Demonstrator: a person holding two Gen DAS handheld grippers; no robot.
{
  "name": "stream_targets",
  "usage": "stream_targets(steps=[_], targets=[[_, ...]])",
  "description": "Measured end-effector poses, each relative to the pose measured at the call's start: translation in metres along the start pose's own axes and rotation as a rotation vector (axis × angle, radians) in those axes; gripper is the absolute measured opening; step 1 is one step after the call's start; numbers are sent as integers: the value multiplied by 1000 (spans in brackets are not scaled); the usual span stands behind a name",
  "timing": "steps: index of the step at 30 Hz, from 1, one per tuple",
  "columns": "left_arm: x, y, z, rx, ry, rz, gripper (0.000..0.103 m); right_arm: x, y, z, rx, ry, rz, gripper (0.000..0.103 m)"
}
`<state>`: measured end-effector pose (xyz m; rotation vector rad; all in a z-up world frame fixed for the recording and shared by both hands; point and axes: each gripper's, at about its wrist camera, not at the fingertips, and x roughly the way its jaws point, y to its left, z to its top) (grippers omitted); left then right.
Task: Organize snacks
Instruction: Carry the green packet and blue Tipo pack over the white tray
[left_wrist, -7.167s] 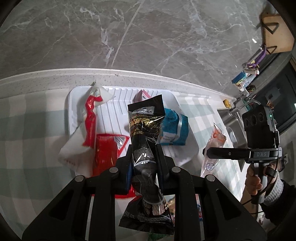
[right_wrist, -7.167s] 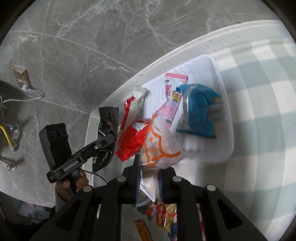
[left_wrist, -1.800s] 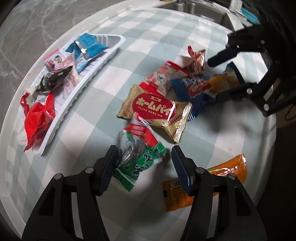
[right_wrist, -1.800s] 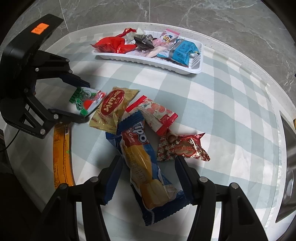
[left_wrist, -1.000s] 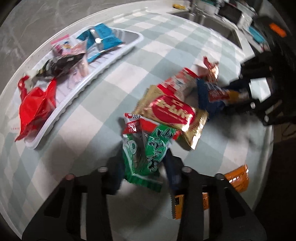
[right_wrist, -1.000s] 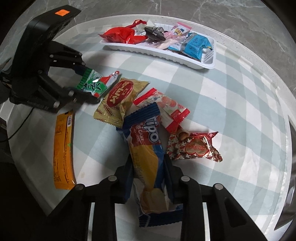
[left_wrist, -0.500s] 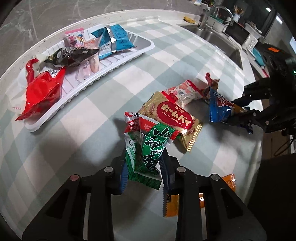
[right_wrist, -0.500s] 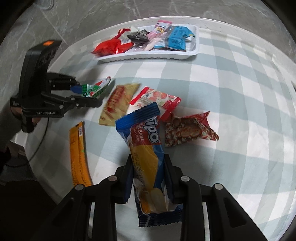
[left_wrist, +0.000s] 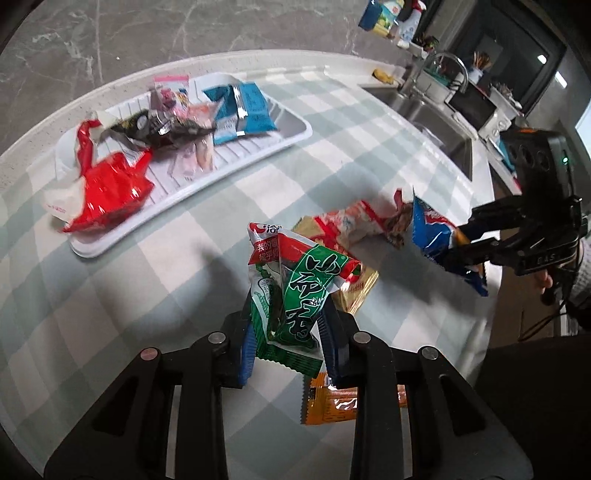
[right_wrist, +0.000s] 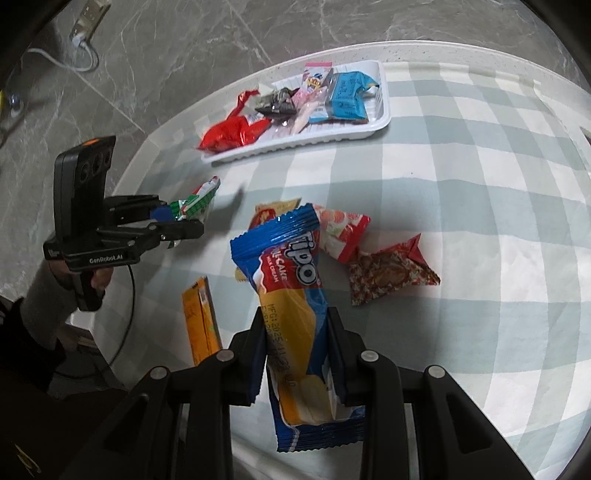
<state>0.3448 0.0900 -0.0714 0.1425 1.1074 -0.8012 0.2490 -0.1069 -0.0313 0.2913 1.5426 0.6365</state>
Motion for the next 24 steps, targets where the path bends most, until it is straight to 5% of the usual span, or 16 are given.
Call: stream_targets(steps=[24], targets=[[-44, 39, 68, -123, -127, 17, 27, -15, -21, 96, 74, -88, 58, 31]])
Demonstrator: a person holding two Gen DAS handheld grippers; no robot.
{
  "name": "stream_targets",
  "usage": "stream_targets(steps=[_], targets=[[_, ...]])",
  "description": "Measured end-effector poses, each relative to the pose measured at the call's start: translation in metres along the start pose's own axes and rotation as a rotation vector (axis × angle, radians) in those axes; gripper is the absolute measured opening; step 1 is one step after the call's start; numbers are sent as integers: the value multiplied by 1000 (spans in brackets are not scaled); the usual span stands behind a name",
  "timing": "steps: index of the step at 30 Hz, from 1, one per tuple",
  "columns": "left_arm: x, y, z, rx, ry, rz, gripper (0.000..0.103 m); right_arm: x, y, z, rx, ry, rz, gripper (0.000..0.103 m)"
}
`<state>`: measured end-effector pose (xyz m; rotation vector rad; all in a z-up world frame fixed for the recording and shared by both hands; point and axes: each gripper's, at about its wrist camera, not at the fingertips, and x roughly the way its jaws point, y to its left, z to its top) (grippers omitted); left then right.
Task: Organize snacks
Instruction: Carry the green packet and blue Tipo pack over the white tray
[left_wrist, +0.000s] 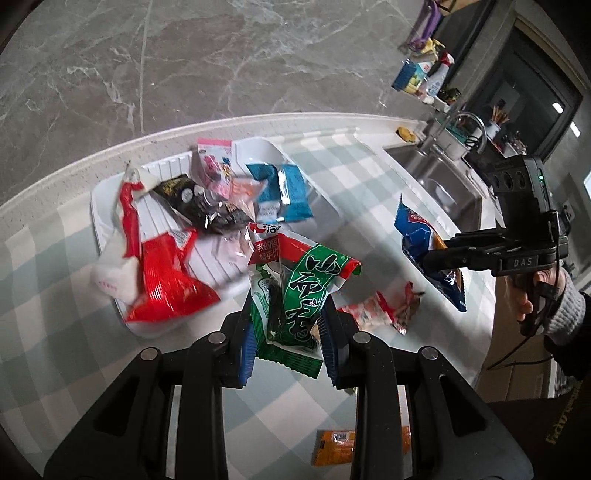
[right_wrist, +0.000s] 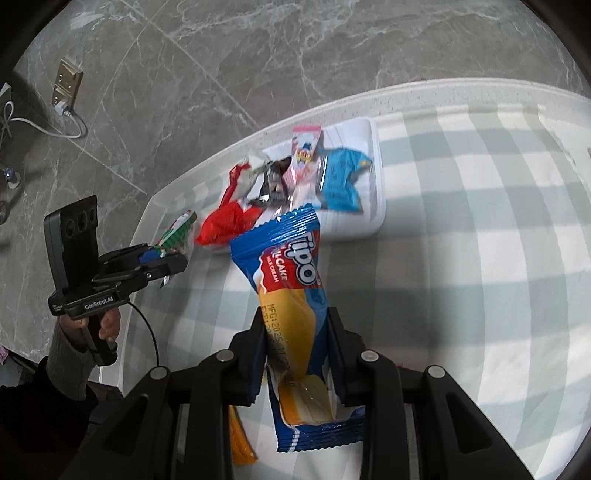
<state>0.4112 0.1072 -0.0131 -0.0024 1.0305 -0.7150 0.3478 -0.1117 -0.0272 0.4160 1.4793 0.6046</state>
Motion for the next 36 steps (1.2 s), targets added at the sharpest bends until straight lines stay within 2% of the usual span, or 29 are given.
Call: stream_targets(steps=[9, 24, 36], targets=[[10, 19, 28, -30, -11, 31, 27, 18, -7, 44, 14, 3, 2, 31], [36, 62, 64, -93, -8, 88, 27, 65, -21, 114, 100, 17, 54, 31], [56, 89, 89, -121, -12, 114, 27, 98, -27, 146, 191, 13, 58, 32]])
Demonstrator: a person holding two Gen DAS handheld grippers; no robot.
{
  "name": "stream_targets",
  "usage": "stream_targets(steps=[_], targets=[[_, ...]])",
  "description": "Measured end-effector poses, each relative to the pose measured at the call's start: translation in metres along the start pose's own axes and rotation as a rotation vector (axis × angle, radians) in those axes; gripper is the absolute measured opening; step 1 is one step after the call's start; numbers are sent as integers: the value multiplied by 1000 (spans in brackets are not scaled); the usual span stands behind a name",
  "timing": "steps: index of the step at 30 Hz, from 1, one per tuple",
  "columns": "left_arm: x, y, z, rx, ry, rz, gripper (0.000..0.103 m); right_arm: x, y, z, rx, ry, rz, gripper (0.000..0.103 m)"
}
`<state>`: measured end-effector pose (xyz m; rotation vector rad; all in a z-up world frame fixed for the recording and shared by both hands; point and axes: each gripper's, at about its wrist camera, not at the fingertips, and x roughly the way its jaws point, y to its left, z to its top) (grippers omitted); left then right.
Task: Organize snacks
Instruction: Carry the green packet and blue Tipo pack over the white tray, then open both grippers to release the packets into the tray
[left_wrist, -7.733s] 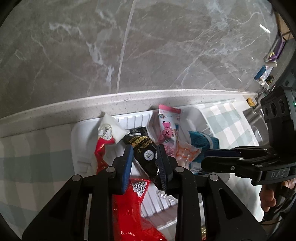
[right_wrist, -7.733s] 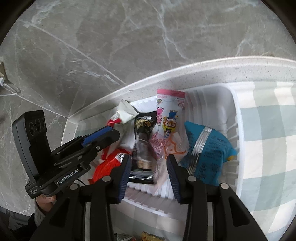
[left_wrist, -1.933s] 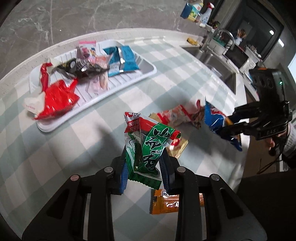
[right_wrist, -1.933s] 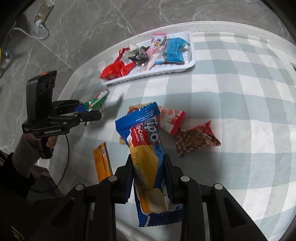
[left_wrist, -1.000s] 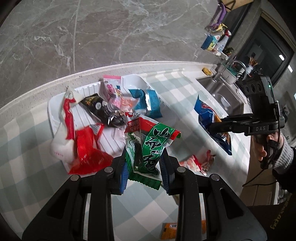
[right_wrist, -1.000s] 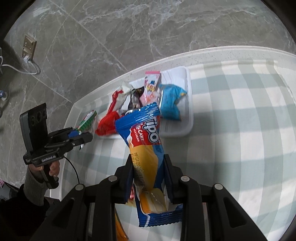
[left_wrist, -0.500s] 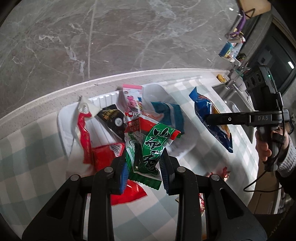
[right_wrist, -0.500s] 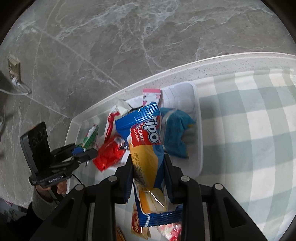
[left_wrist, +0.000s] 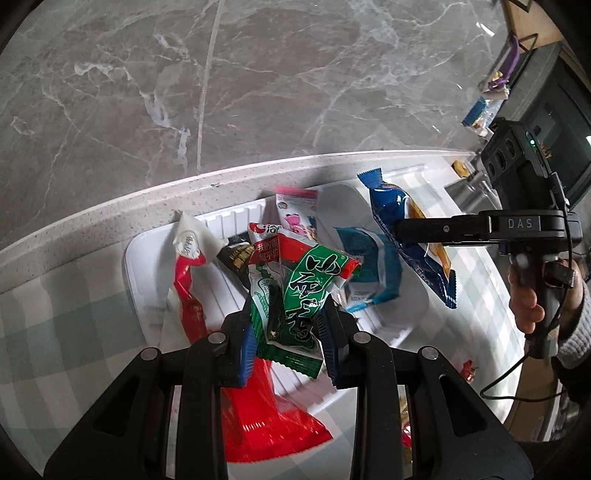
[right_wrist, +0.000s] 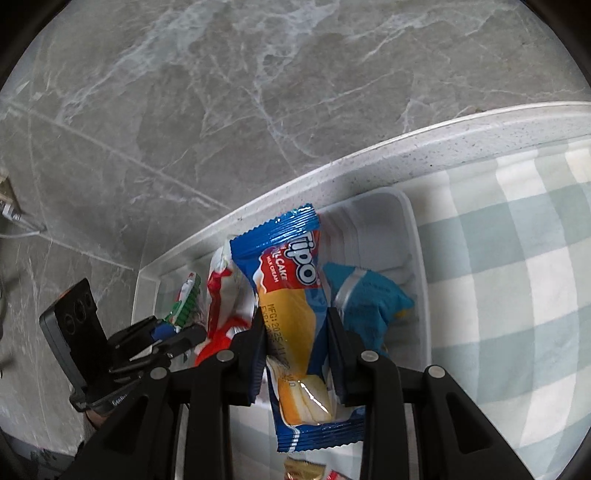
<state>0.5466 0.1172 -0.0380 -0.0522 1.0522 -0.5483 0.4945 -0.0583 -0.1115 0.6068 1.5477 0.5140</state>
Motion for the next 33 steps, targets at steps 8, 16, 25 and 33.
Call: stream_targets(steps=[8, 16, 25, 33], targets=[[19, 7, 9, 2, 9, 34, 27, 17, 5, 11, 20, 2, -44, 34], [36, 7, 7, 9, 28, 104, 29, 21, 8, 8, -4, -1, -78, 43], [30, 6, 3, 9, 9, 133, 52, 9, 1, -10, 6, 1, -61, 47], [10, -2, 2, 11, -26, 140, 52, -12, 3, -35, -8, -12, -57, 47]])
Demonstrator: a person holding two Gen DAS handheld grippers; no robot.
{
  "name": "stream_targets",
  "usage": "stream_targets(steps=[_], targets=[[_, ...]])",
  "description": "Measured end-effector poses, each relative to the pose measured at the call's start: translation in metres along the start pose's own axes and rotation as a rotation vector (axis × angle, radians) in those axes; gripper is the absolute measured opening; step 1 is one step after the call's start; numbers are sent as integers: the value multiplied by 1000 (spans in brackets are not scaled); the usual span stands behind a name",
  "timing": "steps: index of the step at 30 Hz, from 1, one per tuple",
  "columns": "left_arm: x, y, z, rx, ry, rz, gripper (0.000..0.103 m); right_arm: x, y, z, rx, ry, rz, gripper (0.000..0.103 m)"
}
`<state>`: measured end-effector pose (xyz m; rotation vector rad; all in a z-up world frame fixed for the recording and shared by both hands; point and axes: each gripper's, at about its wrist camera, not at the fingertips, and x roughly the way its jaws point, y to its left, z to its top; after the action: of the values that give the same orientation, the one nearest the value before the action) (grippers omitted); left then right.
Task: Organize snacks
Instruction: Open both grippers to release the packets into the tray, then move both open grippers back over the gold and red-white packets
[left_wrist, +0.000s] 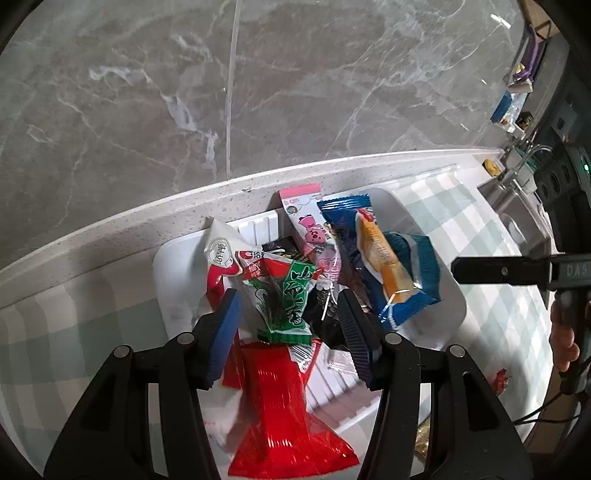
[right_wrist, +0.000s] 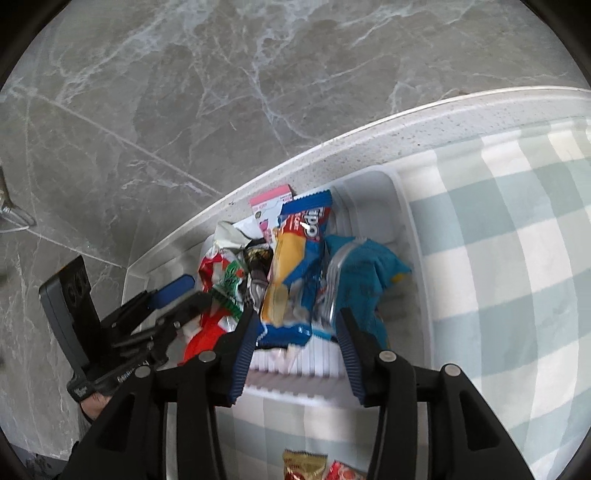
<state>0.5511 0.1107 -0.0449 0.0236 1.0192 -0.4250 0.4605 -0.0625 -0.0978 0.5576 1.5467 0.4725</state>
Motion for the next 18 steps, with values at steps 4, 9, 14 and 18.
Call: stream_targets(steps=[4, 9, 14, 18], targets=[[-18, -9, -7, 8, -19, -1, 52, -18, 2, -18, -19, -15, -2, 49], [-48, -25, -27, 18, -46, -4, 52, -40, 5, -46, -65, -32, -30, 51], [-78, -44, -54, 33, -61, -15, 52, -60, 7, -75, -113, -50, -68, 51], [-94, -64, -79, 52, -55, -43, 52, -73, 9, -101, -156, -57, -104, 51]])
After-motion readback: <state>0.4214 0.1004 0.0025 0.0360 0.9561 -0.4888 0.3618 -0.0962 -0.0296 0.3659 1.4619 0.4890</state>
